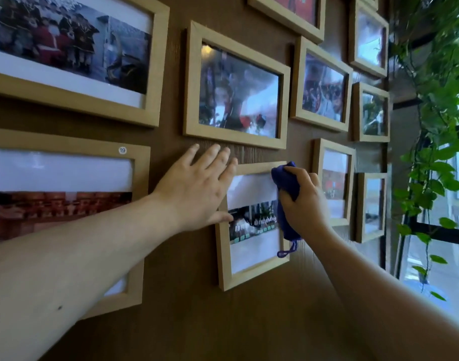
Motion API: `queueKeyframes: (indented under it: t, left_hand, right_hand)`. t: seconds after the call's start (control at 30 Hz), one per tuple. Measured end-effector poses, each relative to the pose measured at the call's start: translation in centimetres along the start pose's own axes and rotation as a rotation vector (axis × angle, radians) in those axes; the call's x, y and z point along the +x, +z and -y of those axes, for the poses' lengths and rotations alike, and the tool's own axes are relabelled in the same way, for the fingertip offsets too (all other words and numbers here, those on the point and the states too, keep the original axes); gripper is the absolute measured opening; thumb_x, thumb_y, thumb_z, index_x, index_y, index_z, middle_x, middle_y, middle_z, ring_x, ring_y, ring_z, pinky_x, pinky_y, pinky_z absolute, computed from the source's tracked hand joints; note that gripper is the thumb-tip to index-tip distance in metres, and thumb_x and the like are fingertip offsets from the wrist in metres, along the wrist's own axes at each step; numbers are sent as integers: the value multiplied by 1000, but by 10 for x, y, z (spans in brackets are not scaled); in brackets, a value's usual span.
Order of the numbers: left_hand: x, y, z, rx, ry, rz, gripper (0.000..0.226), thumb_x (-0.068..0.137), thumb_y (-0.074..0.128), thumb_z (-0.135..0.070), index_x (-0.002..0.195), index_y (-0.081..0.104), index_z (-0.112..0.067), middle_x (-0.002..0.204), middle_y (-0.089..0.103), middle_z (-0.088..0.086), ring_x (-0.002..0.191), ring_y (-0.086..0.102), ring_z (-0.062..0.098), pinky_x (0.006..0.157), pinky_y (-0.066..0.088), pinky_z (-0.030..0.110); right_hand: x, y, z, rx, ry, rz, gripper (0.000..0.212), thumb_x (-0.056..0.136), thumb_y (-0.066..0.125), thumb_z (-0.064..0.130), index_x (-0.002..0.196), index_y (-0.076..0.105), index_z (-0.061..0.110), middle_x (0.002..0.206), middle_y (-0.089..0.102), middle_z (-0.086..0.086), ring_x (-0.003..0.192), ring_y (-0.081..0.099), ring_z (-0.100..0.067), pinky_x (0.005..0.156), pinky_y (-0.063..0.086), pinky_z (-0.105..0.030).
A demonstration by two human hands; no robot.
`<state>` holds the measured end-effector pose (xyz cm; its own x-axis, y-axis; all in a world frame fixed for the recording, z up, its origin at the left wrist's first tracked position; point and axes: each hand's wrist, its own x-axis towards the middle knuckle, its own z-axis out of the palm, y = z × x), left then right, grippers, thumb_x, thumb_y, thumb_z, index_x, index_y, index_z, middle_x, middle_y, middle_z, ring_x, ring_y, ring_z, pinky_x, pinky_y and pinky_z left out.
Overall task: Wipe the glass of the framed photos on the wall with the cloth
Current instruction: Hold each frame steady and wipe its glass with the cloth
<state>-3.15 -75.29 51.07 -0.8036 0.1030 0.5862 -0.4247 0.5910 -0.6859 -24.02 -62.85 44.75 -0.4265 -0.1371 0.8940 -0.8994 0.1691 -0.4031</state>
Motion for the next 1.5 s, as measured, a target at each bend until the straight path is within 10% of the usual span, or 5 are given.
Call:
queueKeyframes:
  t: [0.3, 0.57, 1.0, 1.27, 1.5]
  left_hand:
    - [5, 21, 2, -8, -72, 24, 107, 69, 39, -81, 147, 6, -17, 157, 19, 14, 145, 10, 31, 114, 5, 63]
    - [11, 22, -2, -19, -35, -3, 93, 76, 52, -67, 147, 11, -25, 157, 19, 10, 144, 9, 32, 113, 5, 66]
    - [11, 25, -1, -3, -36, 8, 101, 71, 46, -77, 147, 8, -22, 158, 16, 9, 145, 5, 31, 113, 4, 66]
    - [12, 24, -5, 10, -46, 15, 98, 75, 51, -70, 148, 8, -22, 158, 14, 10, 145, 4, 33, 113, 5, 66]
    - [11, 26, -4, 12, -49, 22, 101, 72, 48, -75, 148, 7, -21, 159, 13, 10, 145, 3, 33, 112, 4, 66]
  right_hand:
    - [-9, 21, -7, -95, 73, 26, 44, 85, 55, 25, 127, 43, 33, 105, 39, 4, 74, 49, -19, 59, 48, -36]
    - [-33, 40, 48, -156, -312, 111, 45, 90, 41, 51, 128, 43, 28, 110, 48, -2, 66, 51, -14, 48, 44, -26]
    - [-26, 22, -6, -204, -35, 26, 37, 89, 52, 42, 125, 49, 33, 107, 43, 4, 72, 51, -14, 55, 51, -34]
    - [-57, 42, 22, -157, -375, 160, 39, 89, 49, 44, 126, 48, 32, 115, 47, 0, 68, 52, -12, 47, 38, -20]
    - [-49, 22, -26, -274, -103, 110, 35, 89, 49, 44, 123, 49, 36, 108, 44, 5, 69, 53, -16, 48, 48, -31]
